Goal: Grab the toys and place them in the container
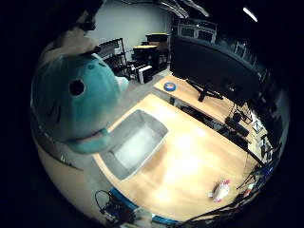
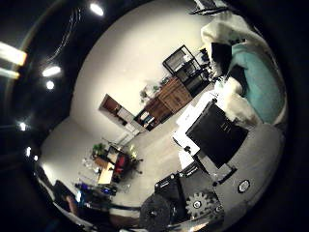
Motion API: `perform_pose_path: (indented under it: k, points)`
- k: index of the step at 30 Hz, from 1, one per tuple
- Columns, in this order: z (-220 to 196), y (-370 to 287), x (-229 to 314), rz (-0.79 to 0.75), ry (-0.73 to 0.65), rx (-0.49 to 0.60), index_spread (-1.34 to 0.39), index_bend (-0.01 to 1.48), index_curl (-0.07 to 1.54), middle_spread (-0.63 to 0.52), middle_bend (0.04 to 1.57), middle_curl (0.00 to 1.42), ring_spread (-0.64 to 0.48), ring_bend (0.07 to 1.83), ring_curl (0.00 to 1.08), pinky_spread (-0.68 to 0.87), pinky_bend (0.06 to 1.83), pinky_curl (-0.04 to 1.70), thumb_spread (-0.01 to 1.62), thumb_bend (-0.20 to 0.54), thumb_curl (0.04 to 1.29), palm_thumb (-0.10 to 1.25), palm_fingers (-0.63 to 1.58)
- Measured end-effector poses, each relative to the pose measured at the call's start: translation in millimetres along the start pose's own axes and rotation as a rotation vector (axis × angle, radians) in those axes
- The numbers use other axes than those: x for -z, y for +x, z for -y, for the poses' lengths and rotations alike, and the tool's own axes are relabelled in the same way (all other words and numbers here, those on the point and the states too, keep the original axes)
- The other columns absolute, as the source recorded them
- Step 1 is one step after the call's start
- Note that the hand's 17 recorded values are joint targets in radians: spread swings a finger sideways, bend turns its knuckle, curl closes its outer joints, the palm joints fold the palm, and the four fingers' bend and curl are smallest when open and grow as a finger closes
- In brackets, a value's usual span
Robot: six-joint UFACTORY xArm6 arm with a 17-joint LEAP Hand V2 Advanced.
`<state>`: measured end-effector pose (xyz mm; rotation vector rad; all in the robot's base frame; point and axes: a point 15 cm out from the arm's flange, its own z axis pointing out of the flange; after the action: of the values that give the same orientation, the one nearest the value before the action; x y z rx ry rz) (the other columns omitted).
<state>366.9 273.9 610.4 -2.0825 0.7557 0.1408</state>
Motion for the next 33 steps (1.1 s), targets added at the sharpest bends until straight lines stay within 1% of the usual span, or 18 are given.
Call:
perform_pose_path:
  k: [4,5,6,7,9,10,11,12,14,17,23,29,33]
  points:
    - [0,-1,3,-0.004,0.005,-0.002,-0.38,1.01,1.03,-0.35,1.03,1.14,-0.26,1.37,0.77,-0.21,1.50,0.64,0.94,-0.014,1.03,1.03,0.99]
    - [1,1,4,-0.008,0.009,-0.003,-0.39,0.95,1.01,-0.35,1.00,1.12,-0.26,1.36,0.76,-0.25,1.47,0.62,0.93,-0.054,1.01,0.96,0.96]
    - [1,3,6,-0.015,0.013,-0.010,-0.39,0.89,1.00,-0.36,0.97,1.10,-0.26,1.36,0.75,-0.29,1.44,0.61,0.93,-0.060,0.99,0.92,0.94]
    - [0,5,6,-0.019,0.009,-0.017,-0.41,0.77,0.97,-0.38,0.89,1.05,-0.28,1.36,0.73,-0.36,1.42,0.60,0.92,-0.070,0.95,0.87,0.82]
    - [-7,13,7,-0.050,-0.020,-0.024,-0.47,0.54,0.89,-0.42,0.67,0.95,-0.32,1.32,0.71,-0.44,1.49,0.60,0.91,-0.082,0.88,0.77,0.45]
    - [-11,21,7,-0.078,-0.036,-0.026,-0.48,0.50,0.86,-0.43,0.60,0.92,-0.32,1.27,0.70,-0.44,1.51,0.60,0.91,-0.088,0.86,0.74,0.33]
    - [-15,27,8,-0.104,-0.053,-0.026,-0.51,0.46,0.82,-0.43,0.52,0.87,-0.32,1.21,0.67,-0.42,1.51,0.60,0.91,-0.081,0.83,0.70,0.19]
    - [-19,33,8,-0.127,-0.070,-0.024,-0.54,0.43,0.77,-0.42,0.47,0.82,-0.33,1.12,0.64,-0.36,1.44,0.58,0.91,-0.079,0.80,0.66,0.05]
    - [-23,33,4,-0.136,-0.091,-0.016,-0.57,0.38,0.69,-0.42,0.44,0.76,-0.32,1.01,0.57,-0.27,1.35,0.55,0.92,-0.072,0.75,0.62,-0.03]
    - [-27,31,0,-0.129,-0.107,-0.013,-0.60,0.31,0.57,-0.39,0.37,0.67,-0.30,0.88,0.47,-0.15,1.25,0.48,0.93,-0.063,0.67,0.54,-0.01]
    - [-34,29,-6,-0.110,-0.136,-0.006,-0.60,0.24,0.48,-0.36,0.29,0.56,-0.29,0.80,0.39,-0.02,1.16,0.42,0.93,-0.047,0.56,0.46,0.06]
    - [-32,22,-6,-0.101,-0.135,0.010,-0.60,0.21,0.43,-0.35,0.26,0.48,-0.30,0.75,0.35,0.05,1.07,0.37,0.94,-0.037,0.50,0.44,0.12]
    - [-31,21,-5,-0.103,-0.130,0.013,-0.60,0.19,0.41,-0.35,0.24,0.45,-0.31,0.72,0.32,0.05,1.05,0.34,0.94,-0.034,0.47,0.45,0.16]
